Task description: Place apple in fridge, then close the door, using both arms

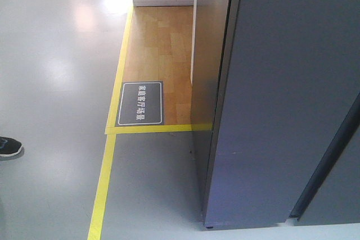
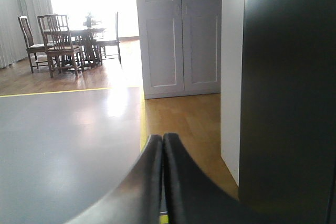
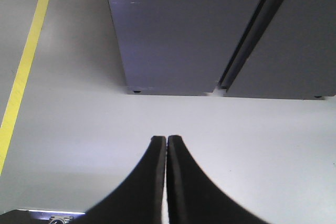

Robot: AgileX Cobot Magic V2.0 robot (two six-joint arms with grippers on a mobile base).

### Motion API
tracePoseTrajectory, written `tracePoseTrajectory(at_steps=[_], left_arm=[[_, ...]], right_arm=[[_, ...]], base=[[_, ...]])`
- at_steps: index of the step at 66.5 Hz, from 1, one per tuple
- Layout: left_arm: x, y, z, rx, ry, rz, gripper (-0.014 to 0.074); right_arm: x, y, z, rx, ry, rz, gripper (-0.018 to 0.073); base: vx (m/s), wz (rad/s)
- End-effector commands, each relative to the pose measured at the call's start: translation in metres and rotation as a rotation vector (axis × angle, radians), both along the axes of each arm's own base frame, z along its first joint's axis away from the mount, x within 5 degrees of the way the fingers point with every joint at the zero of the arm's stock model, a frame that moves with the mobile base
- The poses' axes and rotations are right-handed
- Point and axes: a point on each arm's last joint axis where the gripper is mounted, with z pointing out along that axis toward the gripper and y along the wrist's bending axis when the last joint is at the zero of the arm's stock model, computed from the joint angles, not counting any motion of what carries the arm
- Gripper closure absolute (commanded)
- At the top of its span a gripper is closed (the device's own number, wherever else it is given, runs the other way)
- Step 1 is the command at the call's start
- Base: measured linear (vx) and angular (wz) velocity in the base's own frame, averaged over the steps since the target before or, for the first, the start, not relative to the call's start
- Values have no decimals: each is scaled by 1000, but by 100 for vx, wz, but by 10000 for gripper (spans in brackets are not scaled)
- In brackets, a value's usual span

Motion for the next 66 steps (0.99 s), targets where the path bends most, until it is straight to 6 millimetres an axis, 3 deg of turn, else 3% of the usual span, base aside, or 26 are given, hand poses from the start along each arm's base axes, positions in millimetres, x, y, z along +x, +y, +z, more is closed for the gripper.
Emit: tracePoseTrajectory(at_steps=[1, 22, 32, 49, 59, 66], left_arm=[[-3, 0, 14, -8, -110, 0, 603], [-3, 0, 13, -8, -107, 0, 603], [-3, 0, 13, -8, -107, 0, 603], [-3, 0, 13, -8, -107, 0, 603], [-3, 0, 13, -8, -107, 0, 603], [-3, 0, 13, -8, -107, 0, 603]], right_arm=[[4, 0, 10, -4, -64, -5, 562], [7, -2, 22, -26, -245, -4, 562], [16, -1, 22, -24, -467, 0, 562], [32, 0, -31, 19, -792, -5, 562], [32, 0, -67, 78, -862, -31, 562], [29, 1, -71, 85, -830, -24, 562]], base=[[0, 0], [0, 0], [0, 0], [0, 0], [0, 0], [0, 0]])
